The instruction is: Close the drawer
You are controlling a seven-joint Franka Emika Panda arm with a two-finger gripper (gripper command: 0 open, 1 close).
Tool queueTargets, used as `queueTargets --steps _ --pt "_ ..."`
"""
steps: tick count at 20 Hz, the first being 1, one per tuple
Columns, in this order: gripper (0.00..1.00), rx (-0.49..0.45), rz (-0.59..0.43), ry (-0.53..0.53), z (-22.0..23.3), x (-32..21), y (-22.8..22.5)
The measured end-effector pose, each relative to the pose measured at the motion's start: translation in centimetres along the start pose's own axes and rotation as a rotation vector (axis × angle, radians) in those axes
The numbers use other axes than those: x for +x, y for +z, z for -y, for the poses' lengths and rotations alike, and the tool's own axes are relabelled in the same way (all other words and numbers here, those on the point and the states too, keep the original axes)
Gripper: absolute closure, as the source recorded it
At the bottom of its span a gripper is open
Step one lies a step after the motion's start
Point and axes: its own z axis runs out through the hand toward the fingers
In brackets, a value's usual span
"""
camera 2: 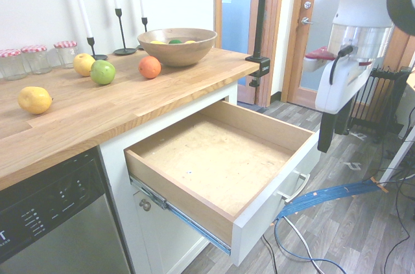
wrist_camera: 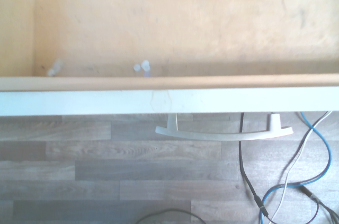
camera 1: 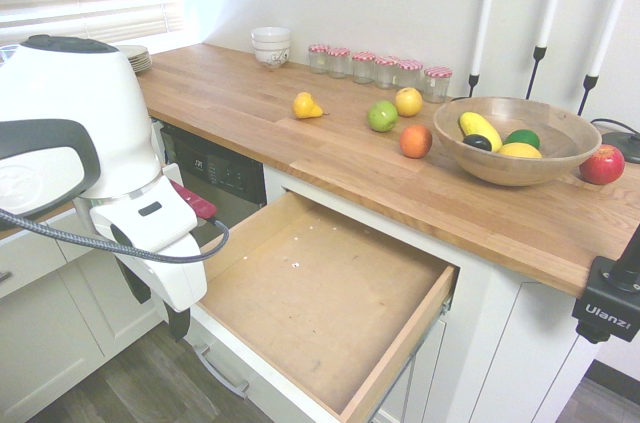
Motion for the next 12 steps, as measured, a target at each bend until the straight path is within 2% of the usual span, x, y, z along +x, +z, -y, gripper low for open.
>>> queueTargets --steps 12 --pt "0.00 -0.085 0.042 -0.004 -1.9 2.0 12.6"
